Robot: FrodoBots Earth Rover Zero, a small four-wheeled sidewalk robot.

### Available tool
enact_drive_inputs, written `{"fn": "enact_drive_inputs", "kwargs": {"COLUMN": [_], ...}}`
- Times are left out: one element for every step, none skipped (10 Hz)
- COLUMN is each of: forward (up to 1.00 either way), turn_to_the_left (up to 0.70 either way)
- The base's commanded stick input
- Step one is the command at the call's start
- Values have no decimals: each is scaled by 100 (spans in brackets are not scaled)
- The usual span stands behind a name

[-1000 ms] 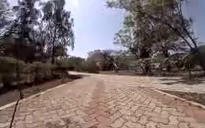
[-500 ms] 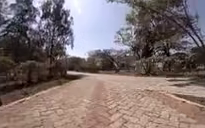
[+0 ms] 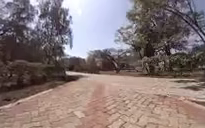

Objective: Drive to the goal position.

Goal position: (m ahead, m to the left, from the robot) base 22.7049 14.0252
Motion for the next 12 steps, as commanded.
{"fn": "enact_drive_inputs", "kwargs": {"forward": [100, 100, 100, 100, 100, 100, 100, 100, 100, 100, 100, 100], "turn_to_the_left": [0, 0, 0, 0, 0, 0, 0, 0, 0, 0, 0, 0]}}
